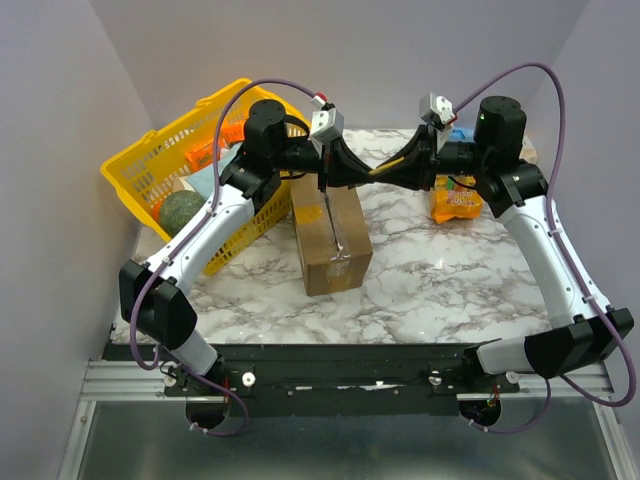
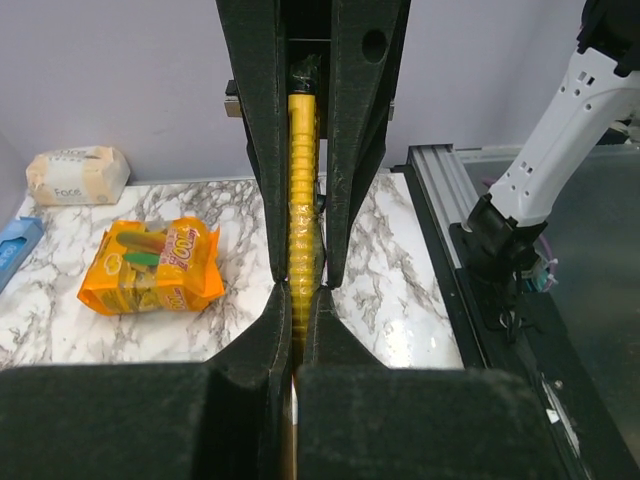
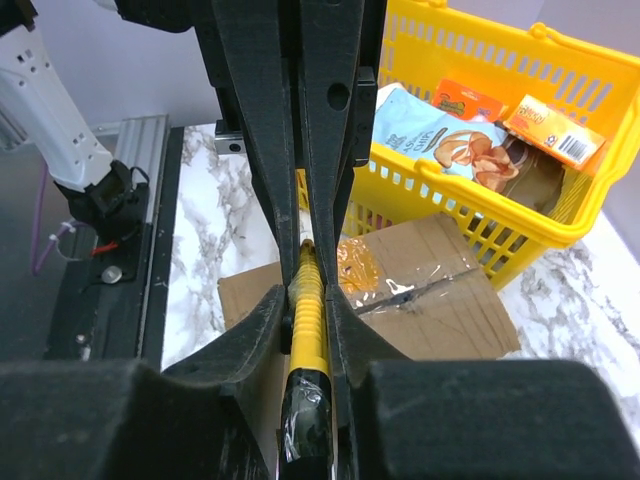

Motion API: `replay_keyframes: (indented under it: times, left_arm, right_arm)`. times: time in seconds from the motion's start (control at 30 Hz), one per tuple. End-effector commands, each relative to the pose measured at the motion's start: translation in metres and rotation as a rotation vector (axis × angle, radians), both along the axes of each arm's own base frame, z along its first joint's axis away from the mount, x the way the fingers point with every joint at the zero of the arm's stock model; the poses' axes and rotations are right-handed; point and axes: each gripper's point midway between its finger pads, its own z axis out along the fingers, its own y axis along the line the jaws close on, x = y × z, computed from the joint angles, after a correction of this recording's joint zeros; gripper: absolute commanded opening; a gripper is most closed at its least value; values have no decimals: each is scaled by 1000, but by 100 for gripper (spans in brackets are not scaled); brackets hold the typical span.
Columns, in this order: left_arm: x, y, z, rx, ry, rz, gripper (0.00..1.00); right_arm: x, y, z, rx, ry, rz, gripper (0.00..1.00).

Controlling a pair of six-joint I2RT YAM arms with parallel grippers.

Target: Unpack the express box

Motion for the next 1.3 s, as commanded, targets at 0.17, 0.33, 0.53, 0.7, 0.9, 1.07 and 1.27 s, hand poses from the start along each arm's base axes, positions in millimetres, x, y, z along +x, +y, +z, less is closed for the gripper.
replay_keyframes:
  times: [0.17, 0.33, 0.53, 0.7, 0.9, 1.07, 1.27]
  left_arm:
    - [31, 1, -20, 24, 49, 91, 12]
    - [54, 34, -49, 154, 15, 296, 56]
    - [36, 109, -101, 411, -96, 491, 49]
    - [-4, 168, -154, 659, -125, 518, 0]
    - [-16, 177, -222, 729, -134, 459, 0]
    - [-14, 158, -258, 739, -120, 357, 0]
    - [-19, 101, -264, 636, -285, 267, 0]
  right_arm:
    - [3, -1, 21, 14, -57, -55, 0]
    - [38, -27, 24, -5, -7, -371, 0]
    - [61, -63, 14, -5, 68, -677, 0]
    - [69, -79, -6, -23, 113, -797, 1]
    - [83, -100, -8, 11, 130, -961, 0]
    - [88, -107, -8, 20, 154, -1015, 0]
    - [88, -117, -22, -42, 145, -1057, 0]
